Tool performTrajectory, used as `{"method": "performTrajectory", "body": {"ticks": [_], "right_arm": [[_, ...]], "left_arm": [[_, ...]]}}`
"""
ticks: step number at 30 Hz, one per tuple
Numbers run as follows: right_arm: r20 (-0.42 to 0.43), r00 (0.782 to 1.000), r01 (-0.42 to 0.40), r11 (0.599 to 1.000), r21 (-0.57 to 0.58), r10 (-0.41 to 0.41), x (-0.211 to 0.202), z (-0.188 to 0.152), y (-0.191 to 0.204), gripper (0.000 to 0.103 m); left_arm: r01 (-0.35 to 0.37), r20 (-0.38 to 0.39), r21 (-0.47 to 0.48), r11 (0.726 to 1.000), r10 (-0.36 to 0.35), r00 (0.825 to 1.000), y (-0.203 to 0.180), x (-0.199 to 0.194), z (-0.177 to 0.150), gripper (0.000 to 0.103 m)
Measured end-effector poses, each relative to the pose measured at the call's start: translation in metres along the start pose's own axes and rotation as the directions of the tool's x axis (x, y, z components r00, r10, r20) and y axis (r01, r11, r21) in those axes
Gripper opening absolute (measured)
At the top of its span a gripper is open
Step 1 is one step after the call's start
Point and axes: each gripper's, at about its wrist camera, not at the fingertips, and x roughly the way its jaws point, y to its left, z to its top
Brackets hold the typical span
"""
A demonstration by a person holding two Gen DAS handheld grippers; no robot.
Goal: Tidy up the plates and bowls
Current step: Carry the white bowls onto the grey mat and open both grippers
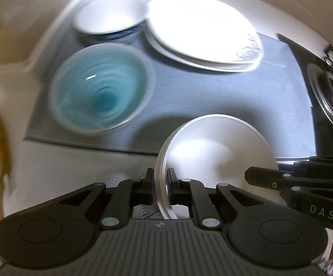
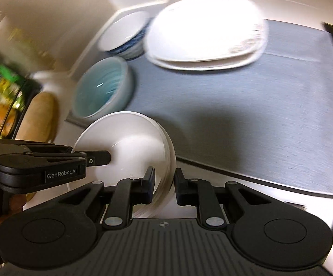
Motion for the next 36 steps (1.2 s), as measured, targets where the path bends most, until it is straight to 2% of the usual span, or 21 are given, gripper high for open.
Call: {"method": "performTrajectory", "body": {"ticks": [6, 13, 27, 29, 30, 31, 32, 33, 34, 35, 36], "right_arm": [[0.034, 0.998, 0.052, 0.996, 0.077, -0.055, -0.016, -0.004, -0.042, 0.019], [0.062, 0.993, 0.087, 0.987, 0.133, -0.096, -0.024, -0.005, -0.078, 0.019], [0.089, 0.988, 0.114, 0.984, 0.135, -0.127, -0.021, 0.003, -0.102, 0.017], [0.091, 0.988, 0.111, 0.985, 0.133, -0.124, -0.021, 0.004, -0.104, 0.018], [0.092, 0.988, 0.109, 0.986, 0.13, -0.121, -0.02, 0.003, -0.104, 0.018], [0.091, 0.989, 0.108, 0.985, 0.132, -0.12, -0.02, 0.004, -0.104, 0.02], [0.09, 0.989, 0.108, 0.985, 0.135, -0.121, -0.019, 0.004, -0.105, 0.02], [0.09, 0.988, 0.11, 0.985, 0.135, -0.123, -0.019, 0.004, -0.105, 0.021], [0.089, 0.988, 0.111, 0.985, 0.133, -0.123, -0.02, 0.004, -0.104, 0.028], [0.09, 0.988, 0.113, 0.985, 0.134, -0.125, -0.021, 0.003, -0.104, 0.038], [0.095, 0.987, 0.115, 0.984, 0.135, -0.128, -0.022, 0.003, -0.104, 0.043]], "left_arm": [[0.042, -0.014, 0.08, 0.996, -0.041, 0.999, -0.042, 0.022, 0.019, 0.011], [0.072, -0.039, 0.122, 0.99, -0.068, 0.997, -0.072, 0.044, 0.036, 0.011], [0.064, -0.045, 0.145, 0.987, -0.058, 0.997, -0.093, 0.061, 0.05, 0.011], [0.055, -0.032, 0.146, 0.988, -0.051, 0.998, -0.095, 0.061, 0.05, 0.015], [0.049, -0.028, 0.144, 0.988, -0.046, 0.999, -0.095, 0.061, 0.049, 0.024], [0.047, -0.026, 0.142, 0.989, -0.044, 0.999, -0.094, 0.06, 0.048, 0.043], [0.044, -0.023, 0.14, 0.989, -0.042, 0.999, -0.094, 0.06, 0.048, 0.054], [0.035, -0.014, 0.136, 0.99, -0.033, 0.999, -0.093, 0.058, 0.047, 0.073], [0.02, 0.007, 0.134, 0.991, -0.021, 1.0, -0.093, 0.055, 0.047, 0.087], [0.003, 0.035, 0.136, 0.991, -0.008, 0.999, -0.093, 0.051, 0.046, 0.09], [-0.008, 0.052, 0.138, 0.99, 0.001, 0.999, -0.091, 0.047, 0.045, 0.093]]}}
